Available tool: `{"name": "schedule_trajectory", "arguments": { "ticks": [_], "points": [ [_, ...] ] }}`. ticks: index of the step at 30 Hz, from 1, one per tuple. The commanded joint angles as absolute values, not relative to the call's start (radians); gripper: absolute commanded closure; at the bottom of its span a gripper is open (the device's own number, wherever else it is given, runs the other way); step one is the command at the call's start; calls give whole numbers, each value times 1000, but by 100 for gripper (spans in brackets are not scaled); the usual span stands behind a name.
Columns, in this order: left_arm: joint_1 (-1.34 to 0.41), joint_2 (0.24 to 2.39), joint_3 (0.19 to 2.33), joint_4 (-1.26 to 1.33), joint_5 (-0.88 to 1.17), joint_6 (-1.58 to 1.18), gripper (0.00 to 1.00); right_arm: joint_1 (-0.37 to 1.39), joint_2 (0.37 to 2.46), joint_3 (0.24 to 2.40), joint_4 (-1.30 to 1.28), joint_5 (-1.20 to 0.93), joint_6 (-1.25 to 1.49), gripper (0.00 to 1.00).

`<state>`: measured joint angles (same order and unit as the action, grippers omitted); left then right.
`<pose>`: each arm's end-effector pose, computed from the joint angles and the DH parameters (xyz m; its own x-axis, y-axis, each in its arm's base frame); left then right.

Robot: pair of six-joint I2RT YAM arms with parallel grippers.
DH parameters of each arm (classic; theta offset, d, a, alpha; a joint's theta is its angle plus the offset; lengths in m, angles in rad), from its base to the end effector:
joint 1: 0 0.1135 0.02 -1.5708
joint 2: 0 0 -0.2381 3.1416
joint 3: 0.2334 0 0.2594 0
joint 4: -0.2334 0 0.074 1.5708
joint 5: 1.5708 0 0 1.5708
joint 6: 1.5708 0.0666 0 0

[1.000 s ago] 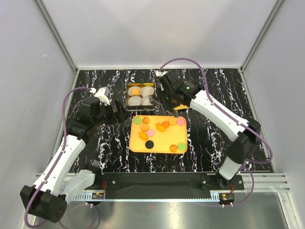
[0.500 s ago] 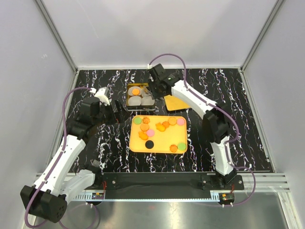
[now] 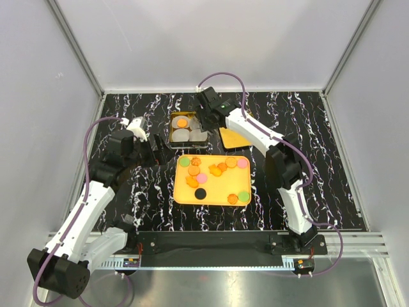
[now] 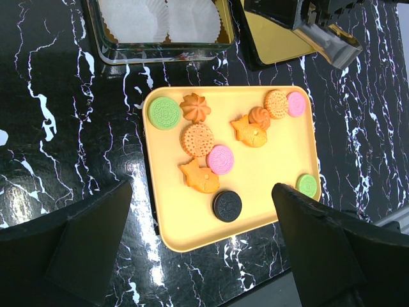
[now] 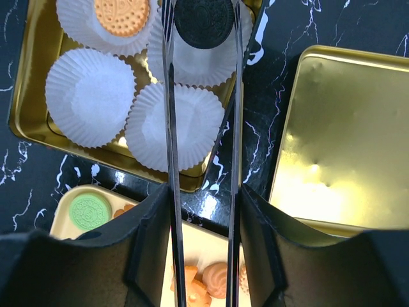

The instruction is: Pack the cookies

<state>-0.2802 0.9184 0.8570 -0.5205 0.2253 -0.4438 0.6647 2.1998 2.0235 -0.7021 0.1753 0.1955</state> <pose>0.2333 -0.0826 0.2707 -0.6698 -0.2428 -0.7018 0.1787 0.8646 -0.4696 0.4071 0.3043 0.2134 -0.6953 -0.3018 -0.6523 -0.3921 0.9199 -0.0077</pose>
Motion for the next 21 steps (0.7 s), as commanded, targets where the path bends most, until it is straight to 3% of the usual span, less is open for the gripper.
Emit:
{"name": "schedule_trajectory", "arguments": {
  "ticks": [1, 12, 21],
  "points": [
    [-275, 910, 851, -468, 236, -446, 1, 666, 2210, 2091, -679, 201, 195, 49],
    [-275, 911, 851, -466, 239, -446, 1, 666, 2183, 2072, -709, 187, 199, 45],
    [-275, 910, 853, -468, 233, -446, 1, 666, 2100, 2112, -761, 183, 186, 49]
  ]
}}
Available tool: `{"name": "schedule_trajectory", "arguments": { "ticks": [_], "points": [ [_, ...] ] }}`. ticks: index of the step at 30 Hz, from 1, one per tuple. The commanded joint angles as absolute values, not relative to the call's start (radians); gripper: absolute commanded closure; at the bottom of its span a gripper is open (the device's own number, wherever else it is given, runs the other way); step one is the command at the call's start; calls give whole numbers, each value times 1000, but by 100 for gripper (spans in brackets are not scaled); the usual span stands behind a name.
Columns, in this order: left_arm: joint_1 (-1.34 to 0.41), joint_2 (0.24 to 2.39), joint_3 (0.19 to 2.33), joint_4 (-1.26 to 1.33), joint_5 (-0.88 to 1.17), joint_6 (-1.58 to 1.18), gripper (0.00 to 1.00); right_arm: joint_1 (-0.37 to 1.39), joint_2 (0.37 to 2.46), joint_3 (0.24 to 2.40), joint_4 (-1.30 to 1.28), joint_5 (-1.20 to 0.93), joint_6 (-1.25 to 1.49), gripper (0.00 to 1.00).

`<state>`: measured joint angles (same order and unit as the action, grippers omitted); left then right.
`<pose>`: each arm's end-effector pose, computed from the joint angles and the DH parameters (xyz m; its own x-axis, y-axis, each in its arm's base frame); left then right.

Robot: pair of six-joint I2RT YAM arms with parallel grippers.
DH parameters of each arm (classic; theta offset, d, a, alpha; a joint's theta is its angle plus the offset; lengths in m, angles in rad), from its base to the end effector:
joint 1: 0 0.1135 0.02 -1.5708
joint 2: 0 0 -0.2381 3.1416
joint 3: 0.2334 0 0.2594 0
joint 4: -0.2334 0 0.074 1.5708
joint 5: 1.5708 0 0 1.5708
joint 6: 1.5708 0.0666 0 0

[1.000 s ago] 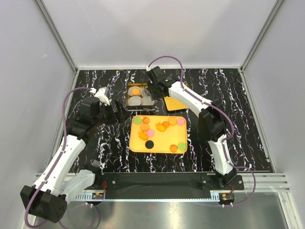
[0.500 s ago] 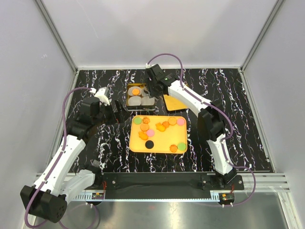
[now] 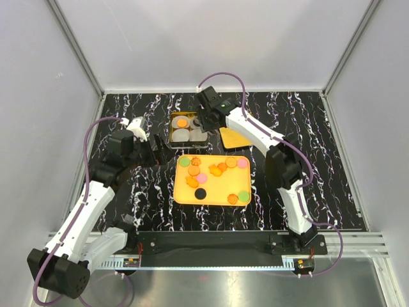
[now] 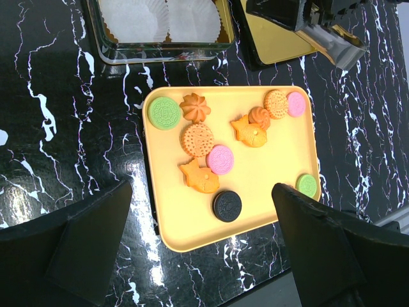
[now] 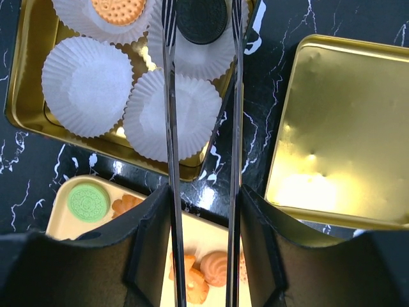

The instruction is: Pack the cookies

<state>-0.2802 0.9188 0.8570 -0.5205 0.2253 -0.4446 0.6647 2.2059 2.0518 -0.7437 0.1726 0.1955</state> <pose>0.2334 -0.0826 0.2707 -0.6702 -0.2434 -0.7012 0.1779 0.8645 -0.4701 0.4060 0.3036 0.2166 -0.7054 -0.3097 -0.6376 -0.3939 0.9191 -0.0107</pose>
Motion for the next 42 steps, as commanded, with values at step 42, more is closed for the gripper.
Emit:
{"name": "schedule_trajectory", "arguments": {
  "ticks": [42],
  "points": [
    [-267, 919, 848, -459, 255, -453, 1, 1092, 1430, 1282, -922, 87, 449, 42]
  ]
}}
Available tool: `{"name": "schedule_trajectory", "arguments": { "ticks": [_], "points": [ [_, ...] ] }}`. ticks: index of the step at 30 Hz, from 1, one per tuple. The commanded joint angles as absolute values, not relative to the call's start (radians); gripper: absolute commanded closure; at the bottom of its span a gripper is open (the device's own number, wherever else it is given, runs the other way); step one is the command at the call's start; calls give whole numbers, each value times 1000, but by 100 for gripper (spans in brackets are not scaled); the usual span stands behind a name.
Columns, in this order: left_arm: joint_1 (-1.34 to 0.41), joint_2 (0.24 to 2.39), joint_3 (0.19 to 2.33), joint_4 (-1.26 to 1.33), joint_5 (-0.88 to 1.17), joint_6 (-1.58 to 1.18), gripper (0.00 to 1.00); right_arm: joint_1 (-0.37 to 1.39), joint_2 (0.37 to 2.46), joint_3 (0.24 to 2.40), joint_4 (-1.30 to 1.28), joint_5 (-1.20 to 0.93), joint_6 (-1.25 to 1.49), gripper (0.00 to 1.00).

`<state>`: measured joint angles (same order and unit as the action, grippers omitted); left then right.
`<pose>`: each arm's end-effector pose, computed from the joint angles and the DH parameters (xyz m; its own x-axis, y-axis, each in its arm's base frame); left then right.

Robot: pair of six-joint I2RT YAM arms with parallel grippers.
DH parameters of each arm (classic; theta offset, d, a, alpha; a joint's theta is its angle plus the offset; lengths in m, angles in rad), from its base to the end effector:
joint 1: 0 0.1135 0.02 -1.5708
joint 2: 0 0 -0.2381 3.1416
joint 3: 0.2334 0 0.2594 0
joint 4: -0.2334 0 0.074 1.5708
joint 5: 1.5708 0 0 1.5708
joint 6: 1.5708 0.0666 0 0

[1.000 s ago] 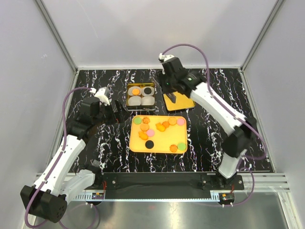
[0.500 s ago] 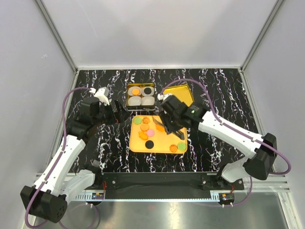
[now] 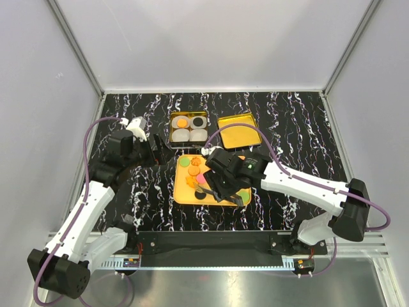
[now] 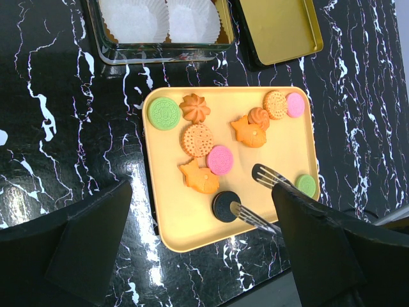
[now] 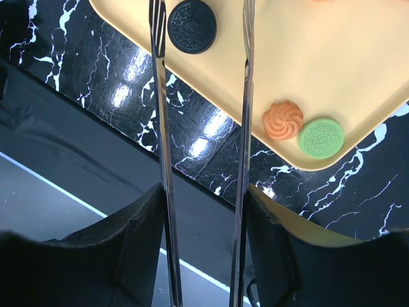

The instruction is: Pack the cookies

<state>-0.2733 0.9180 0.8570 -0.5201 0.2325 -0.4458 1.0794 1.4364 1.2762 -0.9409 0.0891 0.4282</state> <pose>0.2336 -0.0814 0.2709 -0.6701 -0.2479 -0.6996 0.1764 0.8624 -0.4745 0.1517 0.2708 0.2433 -0.7395 -0.5053 -0.4447 -0.6069 0.7863 0.1158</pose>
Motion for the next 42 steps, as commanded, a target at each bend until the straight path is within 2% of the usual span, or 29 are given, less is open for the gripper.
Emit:
{"name": "schedule_trajectory", "arguments": {
  "ticks": [1, 7, 27, 36, 42],
  "points": [
    [-268, 919, 848, -460, 253, -453, 1, 1094, 1433, 1282, -925, 86, 451, 42],
    [-267, 919, 848, -460, 255, -453, 1, 1104, 1448, 1292, -946, 86, 445, 38],
    [-268, 917, 848, -460, 258, -453, 1, 1147, 1540, 1310, -946, 100, 443, 40],
    [-268, 917, 847, -460, 259, -453, 1, 1155, 1554, 1316, -966, 107, 442, 47],
    [-268, 917, 848, -460, 258, -453, 1, 1155, 1531, 1348, -1008, 141, 428, 60]
  ]
}}
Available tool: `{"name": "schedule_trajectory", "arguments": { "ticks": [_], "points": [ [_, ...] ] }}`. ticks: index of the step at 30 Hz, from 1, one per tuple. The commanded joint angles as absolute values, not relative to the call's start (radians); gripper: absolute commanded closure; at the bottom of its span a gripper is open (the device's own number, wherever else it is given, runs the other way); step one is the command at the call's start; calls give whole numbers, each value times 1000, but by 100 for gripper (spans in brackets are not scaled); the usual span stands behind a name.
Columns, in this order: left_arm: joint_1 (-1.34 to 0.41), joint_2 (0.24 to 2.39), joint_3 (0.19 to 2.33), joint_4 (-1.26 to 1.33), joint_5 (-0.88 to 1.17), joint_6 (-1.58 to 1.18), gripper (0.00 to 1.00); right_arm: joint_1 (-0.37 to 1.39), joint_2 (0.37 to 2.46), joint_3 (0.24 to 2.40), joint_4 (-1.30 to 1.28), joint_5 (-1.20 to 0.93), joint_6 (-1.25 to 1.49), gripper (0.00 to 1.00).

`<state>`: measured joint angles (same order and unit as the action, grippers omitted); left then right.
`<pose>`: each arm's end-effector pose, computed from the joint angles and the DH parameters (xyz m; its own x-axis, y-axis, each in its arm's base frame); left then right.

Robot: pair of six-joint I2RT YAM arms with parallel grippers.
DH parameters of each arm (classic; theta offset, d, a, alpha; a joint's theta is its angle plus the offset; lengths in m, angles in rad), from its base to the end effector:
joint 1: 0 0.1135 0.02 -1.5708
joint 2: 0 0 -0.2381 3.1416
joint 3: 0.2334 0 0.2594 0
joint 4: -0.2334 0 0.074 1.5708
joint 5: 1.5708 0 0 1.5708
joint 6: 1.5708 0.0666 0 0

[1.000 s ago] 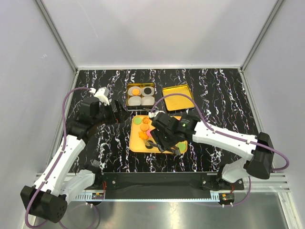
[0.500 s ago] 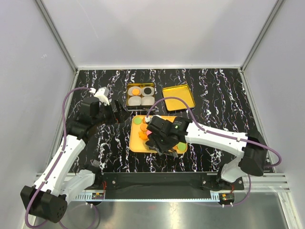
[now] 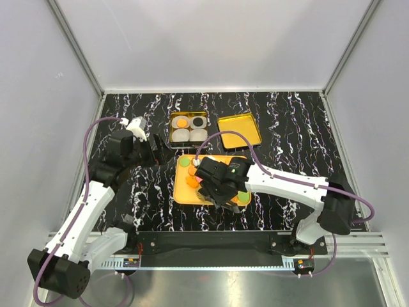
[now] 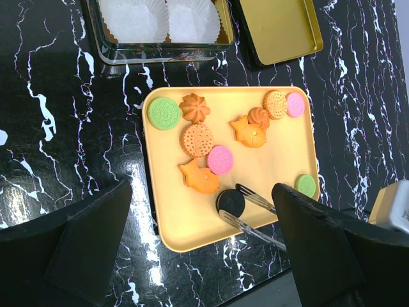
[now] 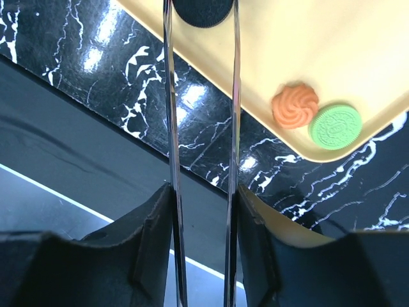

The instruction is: Pack the cookies

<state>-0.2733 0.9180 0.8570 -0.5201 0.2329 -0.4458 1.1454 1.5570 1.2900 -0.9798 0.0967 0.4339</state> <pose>0.2336 -0.0815 0.2709 -0.6702 -0.2478 -0.6995 0.1767 0.8622 -0.4747 0.1382 0.2894 0.2099 -0.7308 -0.5990 -0.3273 -0.6466 0.7611 0.0508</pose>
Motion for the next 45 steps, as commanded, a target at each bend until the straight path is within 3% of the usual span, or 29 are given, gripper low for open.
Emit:
{"name": "schedule_trajectory", "arguments": {
  "ticks": [1, 7, 16, 24, 35, 45],
  "points": [
    [-268, 917, 848, -460, 255, -453, 1, 1155, 1522, 1354, -1021, 150, 429, 60],
    [-268, 916, 847, -460, 259, -454, 1, 1144, 1483, 1405, -1063, 229, 422, 60],
    [-268, 908, 847, -457, 258, -459, 1, 993, 1517, 1560, -1005, 218, 327, 60],
    [-268, 913, 845, -457, 259, -456, 1, 871, 1763, 1836, -870, 210, 245, 60],
    [-268, 908, 848, -460, 252, -454, 1, 862, 2141, 2192, -837, 293, 184, 60],
    [-268, 902, 848, -462, 242, -454, 1, 853, 2250, 2229, -850, 272, 202, 60]
  ]
}}
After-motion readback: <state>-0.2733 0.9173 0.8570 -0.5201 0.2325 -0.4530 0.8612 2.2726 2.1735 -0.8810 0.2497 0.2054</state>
